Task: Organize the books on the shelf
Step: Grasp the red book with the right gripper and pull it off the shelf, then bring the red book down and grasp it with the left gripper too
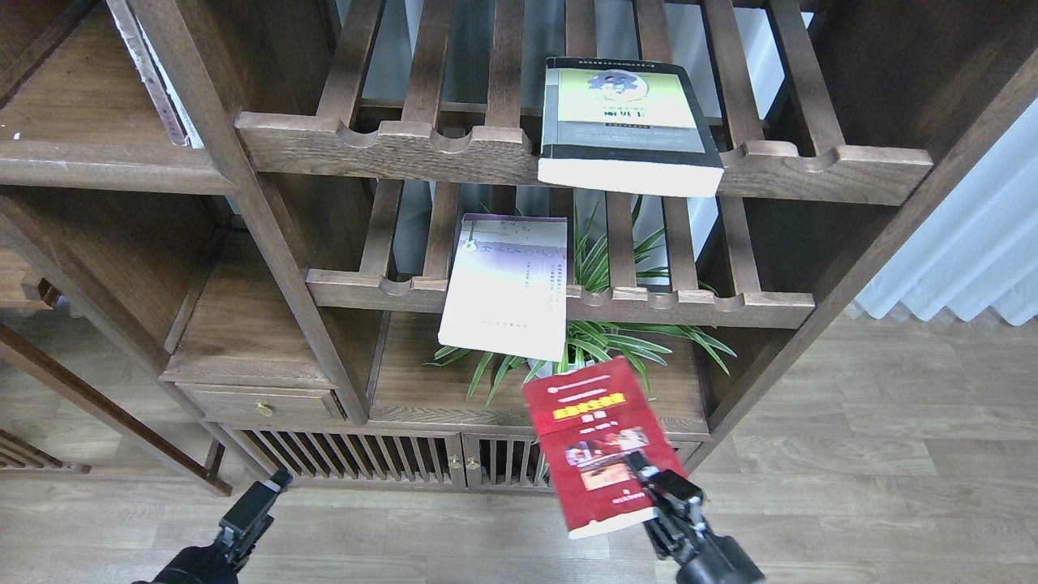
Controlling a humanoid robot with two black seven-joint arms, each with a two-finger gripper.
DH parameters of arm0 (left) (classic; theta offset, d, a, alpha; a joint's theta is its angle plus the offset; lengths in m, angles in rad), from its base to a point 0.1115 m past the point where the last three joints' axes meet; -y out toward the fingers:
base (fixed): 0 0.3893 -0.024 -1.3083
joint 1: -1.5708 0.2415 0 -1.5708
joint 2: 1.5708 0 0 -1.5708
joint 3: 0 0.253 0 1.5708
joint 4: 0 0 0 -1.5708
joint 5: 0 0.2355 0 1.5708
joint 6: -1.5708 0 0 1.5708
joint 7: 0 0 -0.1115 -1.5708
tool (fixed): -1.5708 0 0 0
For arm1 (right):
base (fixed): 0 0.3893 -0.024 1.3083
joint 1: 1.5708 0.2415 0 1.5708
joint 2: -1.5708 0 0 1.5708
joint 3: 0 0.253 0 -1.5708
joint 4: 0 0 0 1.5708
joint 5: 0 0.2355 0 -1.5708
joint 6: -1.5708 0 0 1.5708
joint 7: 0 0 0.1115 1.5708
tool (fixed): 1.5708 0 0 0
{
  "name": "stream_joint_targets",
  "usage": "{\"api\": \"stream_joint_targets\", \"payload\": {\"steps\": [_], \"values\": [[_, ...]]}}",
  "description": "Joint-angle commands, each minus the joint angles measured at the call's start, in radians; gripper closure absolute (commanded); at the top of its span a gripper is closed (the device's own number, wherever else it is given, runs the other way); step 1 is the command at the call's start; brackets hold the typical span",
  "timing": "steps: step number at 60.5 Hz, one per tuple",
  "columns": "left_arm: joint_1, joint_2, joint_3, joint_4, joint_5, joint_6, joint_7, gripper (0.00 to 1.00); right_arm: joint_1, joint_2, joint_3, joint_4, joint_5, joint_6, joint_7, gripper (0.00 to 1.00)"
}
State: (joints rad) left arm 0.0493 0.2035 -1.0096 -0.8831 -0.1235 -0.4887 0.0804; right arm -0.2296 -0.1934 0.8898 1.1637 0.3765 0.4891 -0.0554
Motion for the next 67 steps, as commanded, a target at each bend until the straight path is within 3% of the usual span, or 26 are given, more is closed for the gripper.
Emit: {"api": "stream_joint_targets", "payload": {"steps": [1, 13, 44, 67], "values": [[-0.003, -0.001, 0.002, -0.007, 0.001, 0.0, 0.005, 0.0, 0.062, 0.006, -0.071, -0.058, -0.001, 0.0, 0.0, 0.96], [0.0, -0.006, 0.006, -0.02, -0.012, 0.0, -0.002, 0.0, 0.159, 0.045, -0.15, -0.144, 0.007, 0.0, 0.002, 0.96], [-0.003, -0.099, 0.052, -0.103, -0.027, 0.0, -0.004, 0.0, 0.234, 0.075, -0.308, -0.173, 0.013, 0.0, 0.003, 0.94], [-0.005, -0.194, 0.111, -0.1, -0.027, 0.0, -0.004, 0.0, 0.239, 0.117, -0.316, -0.171, 0.009, 0.0, -0.001, 0.94]]}}
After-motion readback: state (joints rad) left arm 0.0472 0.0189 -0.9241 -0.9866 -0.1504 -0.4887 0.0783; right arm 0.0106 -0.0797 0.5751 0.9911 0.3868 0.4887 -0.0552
